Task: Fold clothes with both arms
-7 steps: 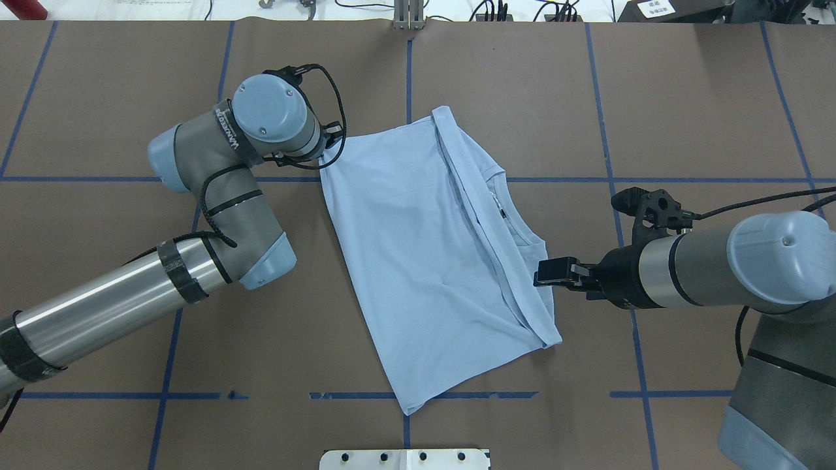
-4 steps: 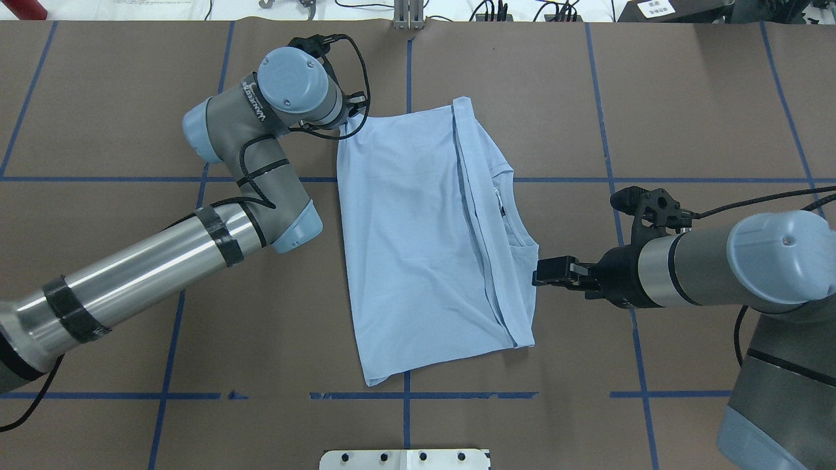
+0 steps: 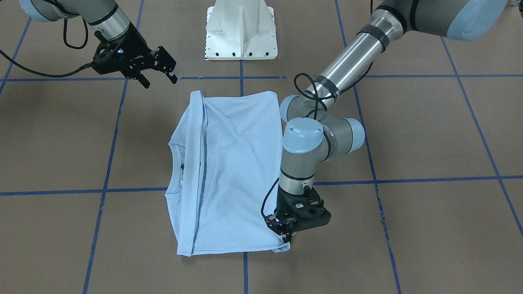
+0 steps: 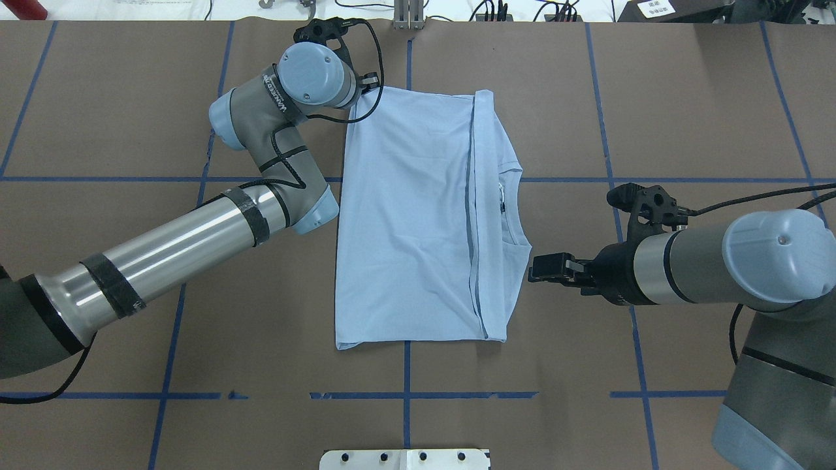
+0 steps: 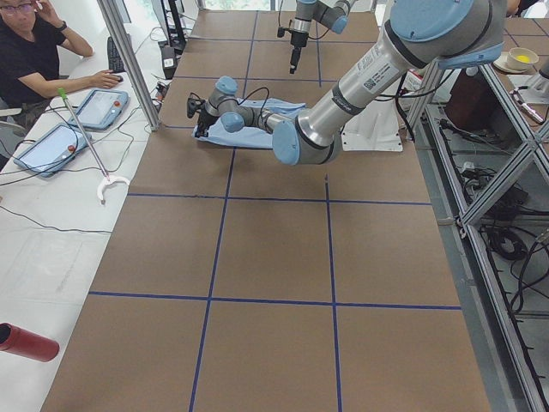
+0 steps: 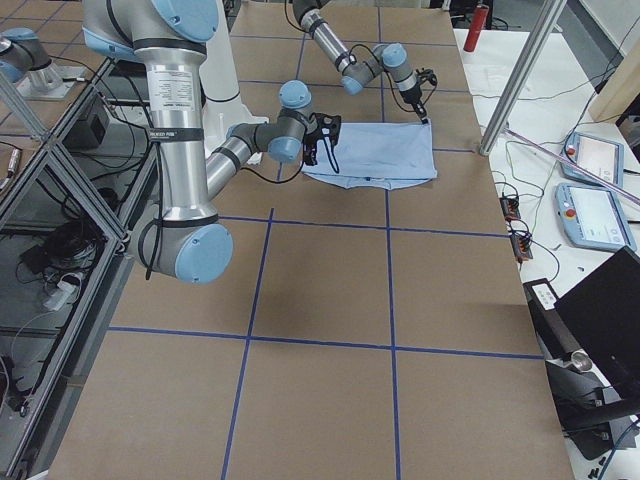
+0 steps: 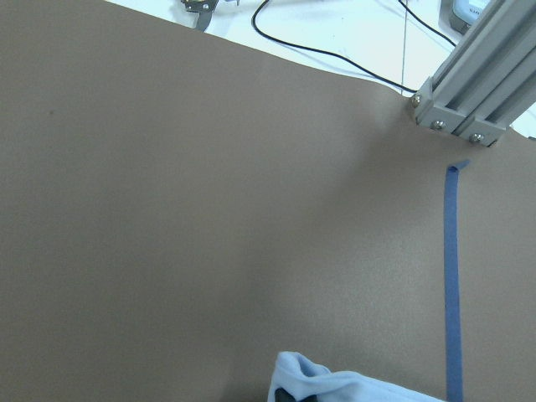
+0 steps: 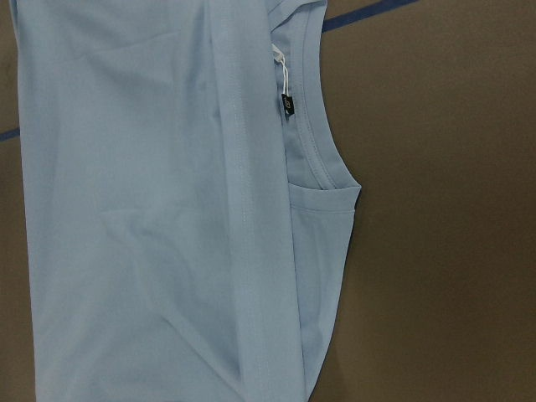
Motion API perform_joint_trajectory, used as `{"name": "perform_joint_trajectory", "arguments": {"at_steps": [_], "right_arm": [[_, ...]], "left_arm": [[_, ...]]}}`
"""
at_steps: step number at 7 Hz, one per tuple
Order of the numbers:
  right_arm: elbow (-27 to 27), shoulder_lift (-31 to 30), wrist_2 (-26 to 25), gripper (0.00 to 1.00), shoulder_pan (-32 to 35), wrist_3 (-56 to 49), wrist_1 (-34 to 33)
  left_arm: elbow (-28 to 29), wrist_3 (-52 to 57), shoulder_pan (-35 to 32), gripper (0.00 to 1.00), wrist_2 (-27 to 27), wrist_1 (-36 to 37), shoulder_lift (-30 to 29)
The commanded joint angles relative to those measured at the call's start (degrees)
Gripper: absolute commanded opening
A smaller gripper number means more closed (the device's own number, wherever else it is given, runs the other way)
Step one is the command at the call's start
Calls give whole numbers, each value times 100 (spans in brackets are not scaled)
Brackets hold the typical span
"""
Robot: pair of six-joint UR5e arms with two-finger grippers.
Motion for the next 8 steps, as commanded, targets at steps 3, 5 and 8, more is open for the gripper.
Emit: {"name": "perform_joint_trajectory", "arguments": {"at_steps": [3,5,8], "right_arm": [[-228,188,-319,100,-35,-29,-131],[-290,957,-381,100,-35,-299,-1546],[-632,2173,-1299,100,-525,-2007,-3242]], "left_arm": [[74,263,-273,100,129,-172,16],[-702,580,-398,100,-395,272,469],[-3233,765,-389,100,-856,1597,1632]]}}
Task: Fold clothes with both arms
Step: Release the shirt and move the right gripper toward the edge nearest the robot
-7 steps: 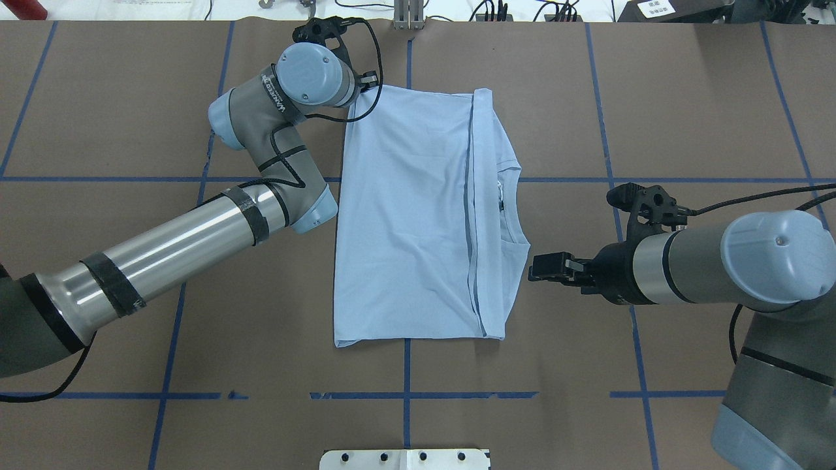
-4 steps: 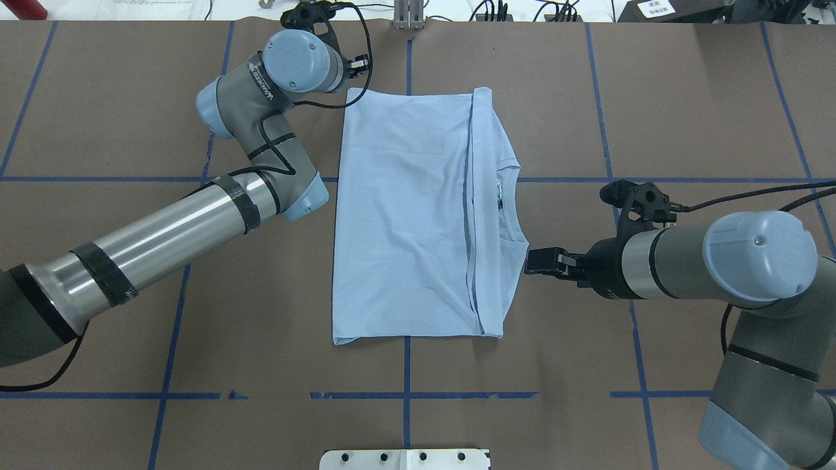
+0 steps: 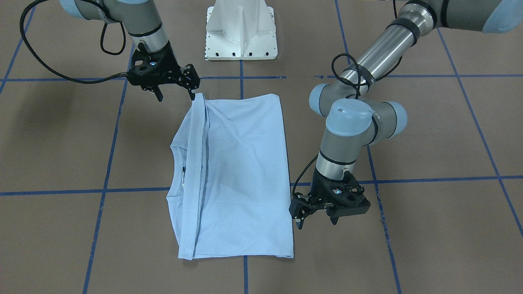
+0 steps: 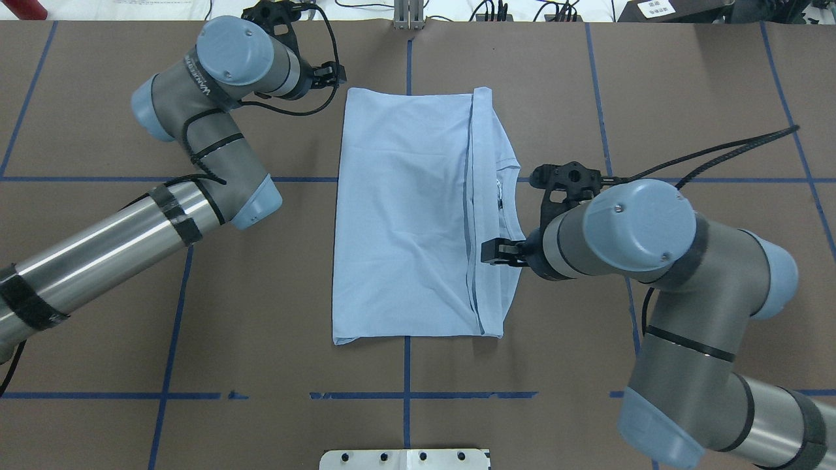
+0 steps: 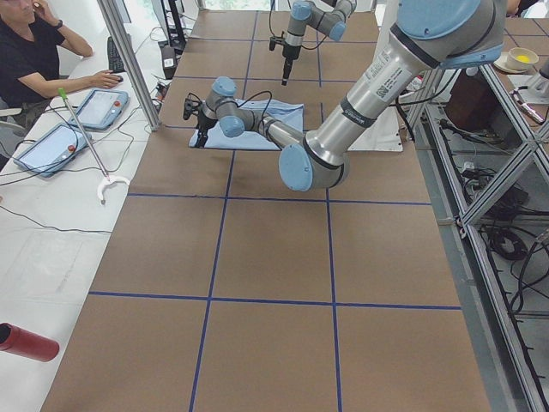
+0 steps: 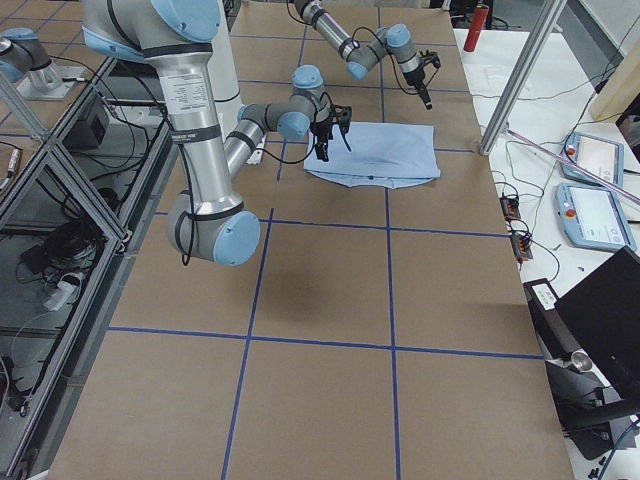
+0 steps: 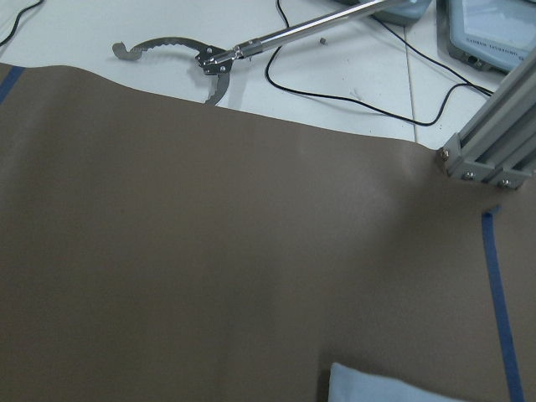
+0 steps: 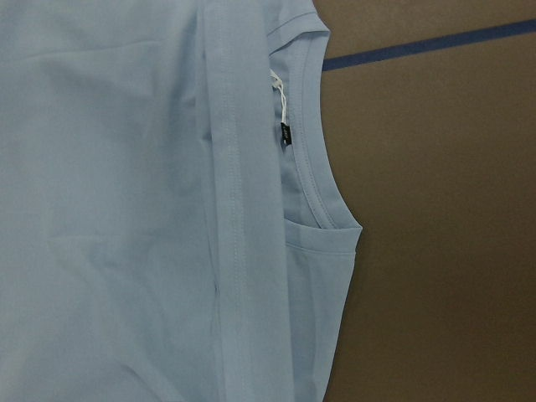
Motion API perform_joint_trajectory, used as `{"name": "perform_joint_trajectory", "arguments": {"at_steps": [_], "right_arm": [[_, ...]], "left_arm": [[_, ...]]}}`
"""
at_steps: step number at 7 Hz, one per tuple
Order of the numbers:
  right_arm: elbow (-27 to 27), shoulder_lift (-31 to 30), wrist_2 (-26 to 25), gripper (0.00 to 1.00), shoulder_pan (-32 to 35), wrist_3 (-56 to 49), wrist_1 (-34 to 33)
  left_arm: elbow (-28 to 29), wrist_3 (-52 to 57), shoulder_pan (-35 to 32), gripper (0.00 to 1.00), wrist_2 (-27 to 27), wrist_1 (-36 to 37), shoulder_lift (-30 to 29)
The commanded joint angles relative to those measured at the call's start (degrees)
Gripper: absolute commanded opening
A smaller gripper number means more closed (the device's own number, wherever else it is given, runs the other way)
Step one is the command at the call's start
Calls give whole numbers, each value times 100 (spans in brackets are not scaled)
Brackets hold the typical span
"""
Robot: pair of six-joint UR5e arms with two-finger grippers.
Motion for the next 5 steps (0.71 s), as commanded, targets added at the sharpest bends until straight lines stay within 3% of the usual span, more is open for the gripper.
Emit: {"name": "perform_joint_trajectory", "arguments": {"at_steps": [1,3,5], "right_arm": [[-201,370,-753,100,-525,-1220,-429],[-350,343,-1516,99,-1192,-1286,-438],[-412,273,-1556,75,-1380,-1373,-456]], "left_arm": [[-1295,18,39,100,-85,906,387],[-1483,9,57,100,-207,997,475],[-1572,9,57,100,-226,1005,528]]}}
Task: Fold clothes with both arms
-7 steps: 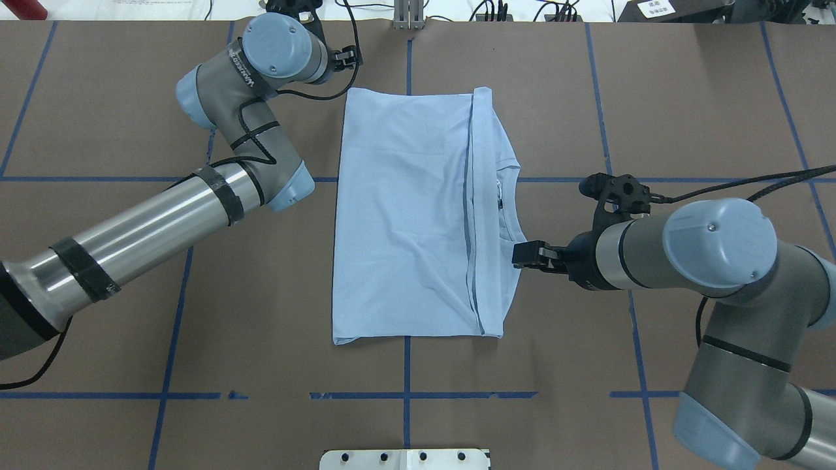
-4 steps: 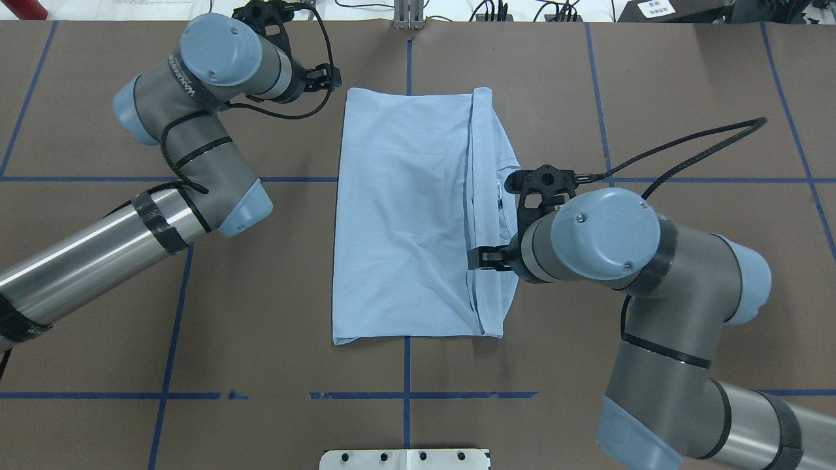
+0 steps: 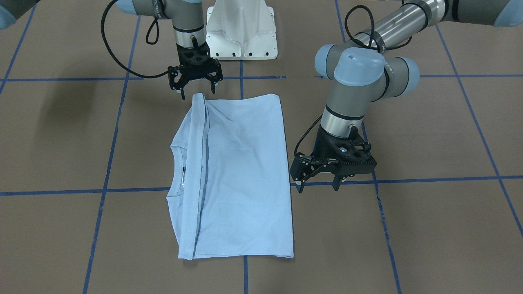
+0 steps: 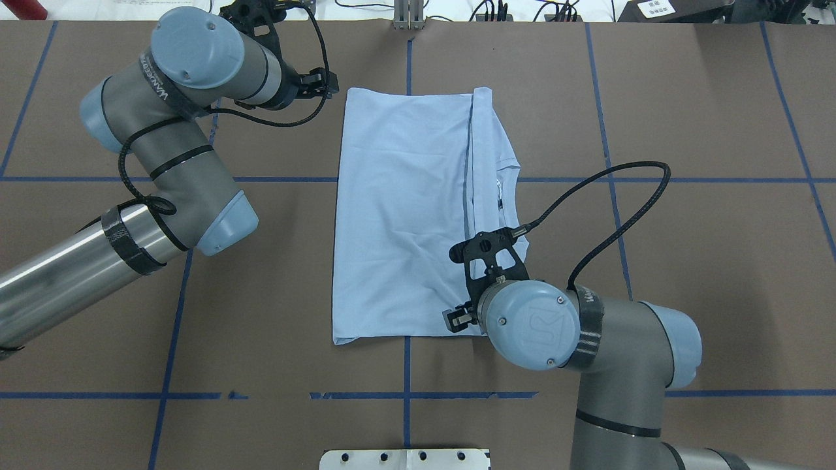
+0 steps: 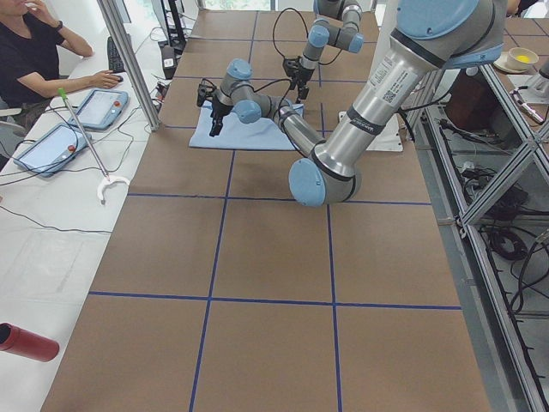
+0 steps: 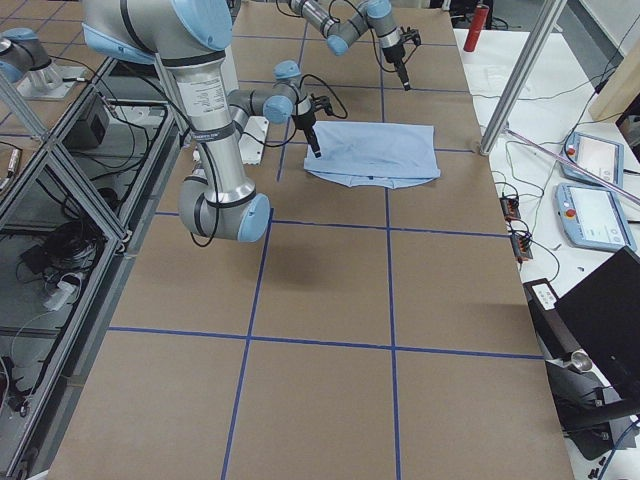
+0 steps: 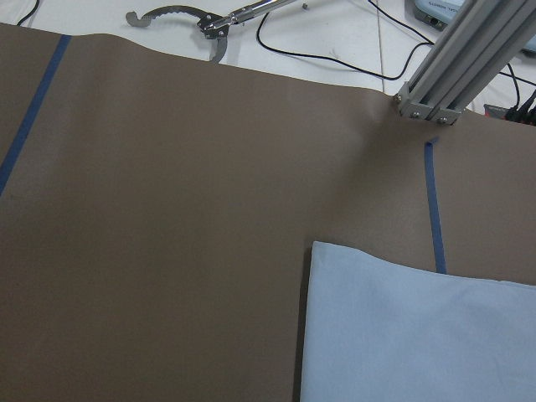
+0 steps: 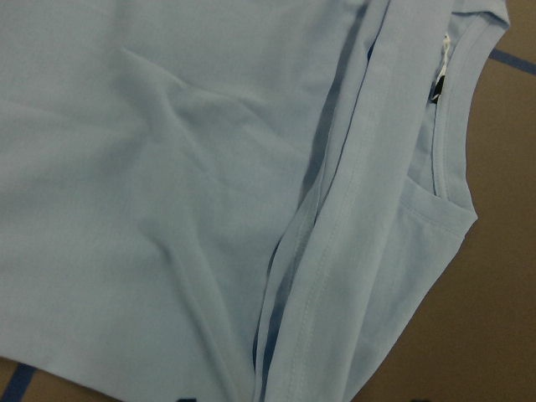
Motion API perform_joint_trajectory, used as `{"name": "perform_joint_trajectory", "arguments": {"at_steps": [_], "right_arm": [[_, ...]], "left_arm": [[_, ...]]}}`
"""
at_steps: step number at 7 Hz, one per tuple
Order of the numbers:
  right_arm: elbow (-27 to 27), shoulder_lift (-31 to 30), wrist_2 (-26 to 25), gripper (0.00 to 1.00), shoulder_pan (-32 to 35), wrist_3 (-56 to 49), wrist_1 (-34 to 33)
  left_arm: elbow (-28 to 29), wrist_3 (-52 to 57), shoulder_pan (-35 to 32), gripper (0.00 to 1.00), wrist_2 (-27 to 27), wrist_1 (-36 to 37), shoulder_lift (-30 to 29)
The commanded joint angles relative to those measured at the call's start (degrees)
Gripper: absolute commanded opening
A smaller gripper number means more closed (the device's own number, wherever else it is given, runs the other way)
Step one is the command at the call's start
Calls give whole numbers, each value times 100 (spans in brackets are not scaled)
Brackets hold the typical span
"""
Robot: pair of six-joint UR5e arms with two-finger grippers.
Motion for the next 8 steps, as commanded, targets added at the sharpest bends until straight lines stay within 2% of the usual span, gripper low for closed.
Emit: {"name": "perform_joint_trajectory", "arguments": {"at_steps": [1,2,6,8], "right_arm": [[-78,-33,-223,66,-247,-292,-16],[-96,-33,-294,66,-282,-521,-146],[-96,-24,-312,49,-379,-962,-183],[-104,-24,-338,44,-476,-989,-174]], "left_arm": [[-46,-9,2,100,-25,15,25],[-37,-9,2,100,-25,15,25],[-28,-18,46,100,-34,15,25],[-20,-18,64,100,-34,6,60]]}}
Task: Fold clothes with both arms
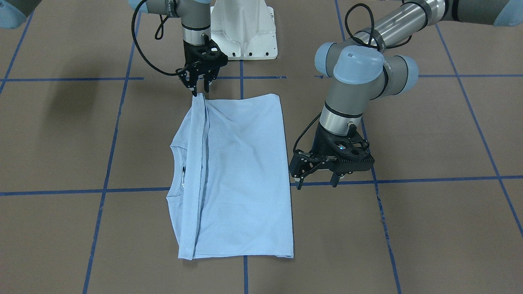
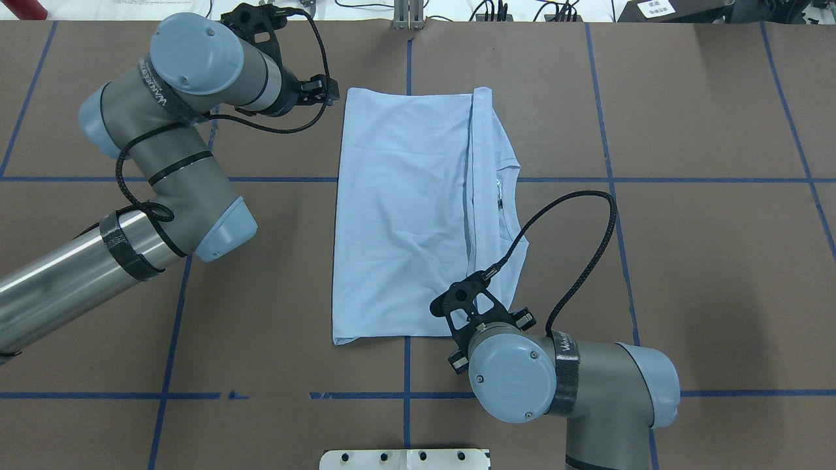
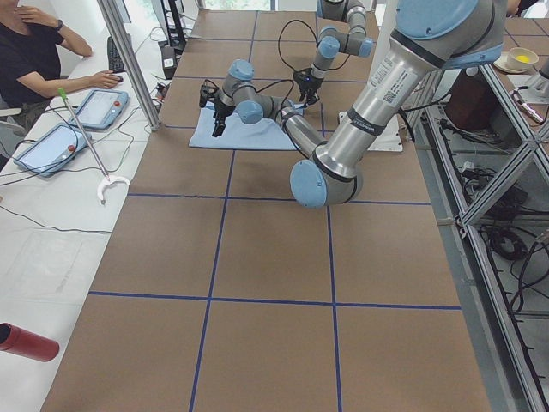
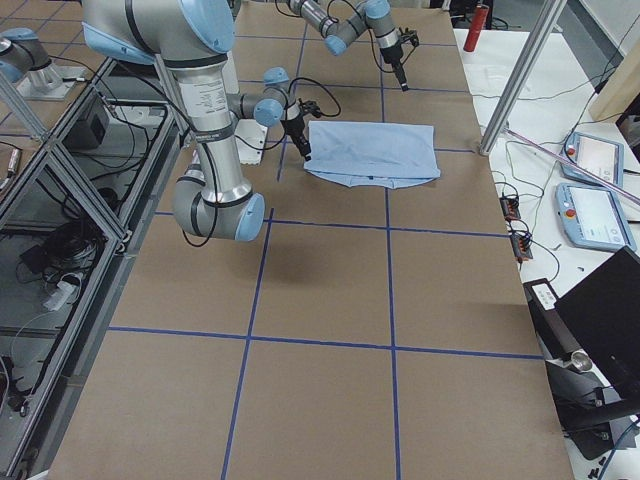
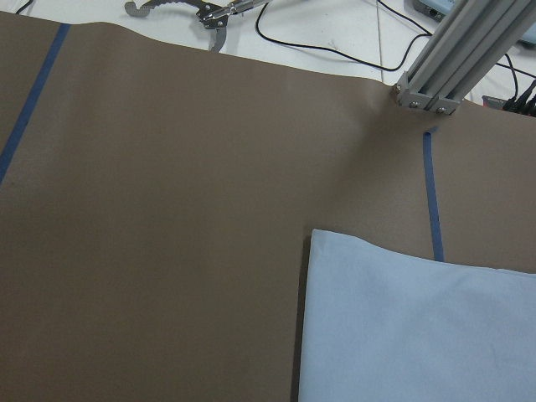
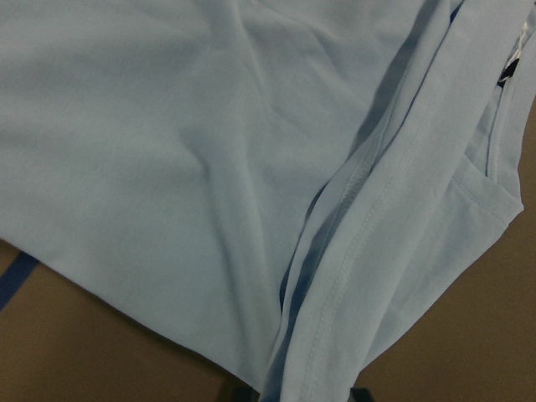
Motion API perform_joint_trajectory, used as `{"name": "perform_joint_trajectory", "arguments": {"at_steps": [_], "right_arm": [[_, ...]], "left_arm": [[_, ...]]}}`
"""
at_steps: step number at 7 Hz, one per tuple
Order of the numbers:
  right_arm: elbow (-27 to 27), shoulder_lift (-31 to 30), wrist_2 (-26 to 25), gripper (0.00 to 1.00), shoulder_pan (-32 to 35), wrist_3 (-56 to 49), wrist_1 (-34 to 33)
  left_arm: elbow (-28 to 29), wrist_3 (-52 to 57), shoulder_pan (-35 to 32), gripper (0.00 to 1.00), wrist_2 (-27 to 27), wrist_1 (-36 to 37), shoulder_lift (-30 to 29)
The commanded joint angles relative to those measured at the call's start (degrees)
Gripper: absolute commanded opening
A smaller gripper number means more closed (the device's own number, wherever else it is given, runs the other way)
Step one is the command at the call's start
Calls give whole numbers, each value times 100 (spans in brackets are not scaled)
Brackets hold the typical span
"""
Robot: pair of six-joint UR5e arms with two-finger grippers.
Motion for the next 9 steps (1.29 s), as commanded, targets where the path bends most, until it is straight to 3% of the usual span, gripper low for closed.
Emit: {"name": "perform_joint_trajectory", "arguments": {"at_steps": [1,9], "right_arm": [[3,7,-34,43,-45,-165,3],[-155,69,-263,35,-36,-299,29]], "left_arm": [[3,0,9,100,0,-42,48],[-5,0,44,100,0,-52,110]]}}
